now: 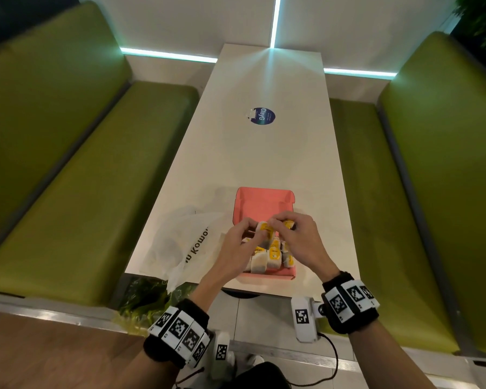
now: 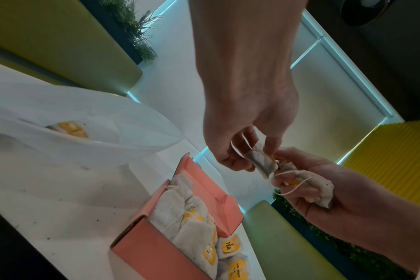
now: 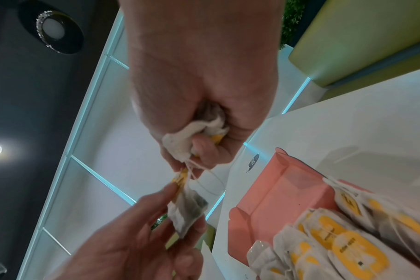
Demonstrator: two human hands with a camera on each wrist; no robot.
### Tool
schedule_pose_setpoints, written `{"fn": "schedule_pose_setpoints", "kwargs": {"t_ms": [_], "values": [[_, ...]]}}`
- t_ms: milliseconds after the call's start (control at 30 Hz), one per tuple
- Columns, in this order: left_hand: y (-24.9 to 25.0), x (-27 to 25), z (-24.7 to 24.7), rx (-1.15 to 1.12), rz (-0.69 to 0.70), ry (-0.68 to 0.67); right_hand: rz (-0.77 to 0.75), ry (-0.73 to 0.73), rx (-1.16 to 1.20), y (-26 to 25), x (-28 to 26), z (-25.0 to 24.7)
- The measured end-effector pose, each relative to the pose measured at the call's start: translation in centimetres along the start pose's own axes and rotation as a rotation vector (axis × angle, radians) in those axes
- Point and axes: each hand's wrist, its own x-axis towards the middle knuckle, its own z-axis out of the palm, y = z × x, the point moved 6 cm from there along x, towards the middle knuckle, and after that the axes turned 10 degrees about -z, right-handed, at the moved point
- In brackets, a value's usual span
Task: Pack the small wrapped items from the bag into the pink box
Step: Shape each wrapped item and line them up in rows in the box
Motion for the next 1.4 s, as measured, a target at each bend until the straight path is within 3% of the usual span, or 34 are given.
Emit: {"fn": "schedule_pose_setpoints", "kwargs": {"t_ms": [267,900,1267,1400], "values": [[-0.9,-0.1,-1.3,0.063,-0.016,0.056,0.084,0.061,0.133,0.5,-0.1,-1.1],[0.8,-0.4,-1.9,0.121,0.072,0.071,-0.252,-0.226,-0.404,-1.7,0.1,1.1],[1.9,-0.4,-2.4,0.163,0.061,0.080,-0.268,-0.134,-0.463,-2.0,-0.2,1.4],[1.5,-0.3,-2.7,0.206,0.061,0.078,-0.194,-0.064,-0.407,-1.9,-0.1,0.6]]}}
